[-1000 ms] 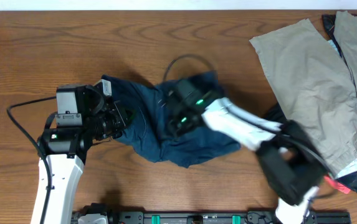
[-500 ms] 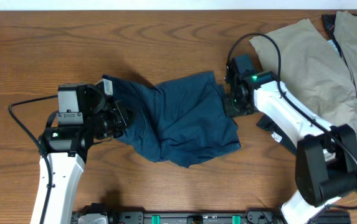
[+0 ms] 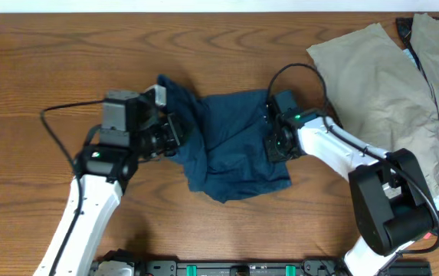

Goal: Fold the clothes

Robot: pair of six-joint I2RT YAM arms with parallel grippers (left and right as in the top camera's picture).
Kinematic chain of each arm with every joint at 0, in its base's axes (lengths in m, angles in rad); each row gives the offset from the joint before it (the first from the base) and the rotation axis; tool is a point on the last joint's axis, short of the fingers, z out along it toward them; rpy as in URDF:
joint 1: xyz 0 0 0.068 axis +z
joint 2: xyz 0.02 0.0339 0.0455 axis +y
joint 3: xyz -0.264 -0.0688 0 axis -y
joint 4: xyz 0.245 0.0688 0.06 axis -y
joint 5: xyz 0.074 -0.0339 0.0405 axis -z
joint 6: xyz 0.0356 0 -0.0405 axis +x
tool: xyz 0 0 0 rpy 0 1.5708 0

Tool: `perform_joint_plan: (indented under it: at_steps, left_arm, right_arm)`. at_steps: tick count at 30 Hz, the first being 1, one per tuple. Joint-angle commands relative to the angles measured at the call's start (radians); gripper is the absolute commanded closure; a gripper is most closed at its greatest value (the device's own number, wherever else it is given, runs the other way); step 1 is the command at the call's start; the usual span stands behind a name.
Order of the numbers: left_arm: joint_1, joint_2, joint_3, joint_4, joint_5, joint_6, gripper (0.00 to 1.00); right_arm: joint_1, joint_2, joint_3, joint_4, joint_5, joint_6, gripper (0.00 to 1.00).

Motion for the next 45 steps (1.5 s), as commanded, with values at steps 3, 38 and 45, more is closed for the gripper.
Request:
perform_joint_plan:
  at_steps: [3, 38, 45]
  left_arm:
    - [-0.123, 0.084, 0.035, 0.144, 0.013, -0.124, 0.94]
    - [-0.195, 0.261, 0.035, 0.111, -0.133, 0.035, 0.58]
    - [-0.126, 0.317, 0.035, 0.103, -0.339, 0.122, 0.23]
  right_arm:
    - [0.094, 0.028, -0.053, -0.011, -0.063, 0.08, 0.77]
    - [-0.205, -0.252, 0.17, -0.364, 0.227, 0.097, 0.35]
    - [-0.2, -0.274, 0.168, -0.367, 0.032, 0.013, 0.34]
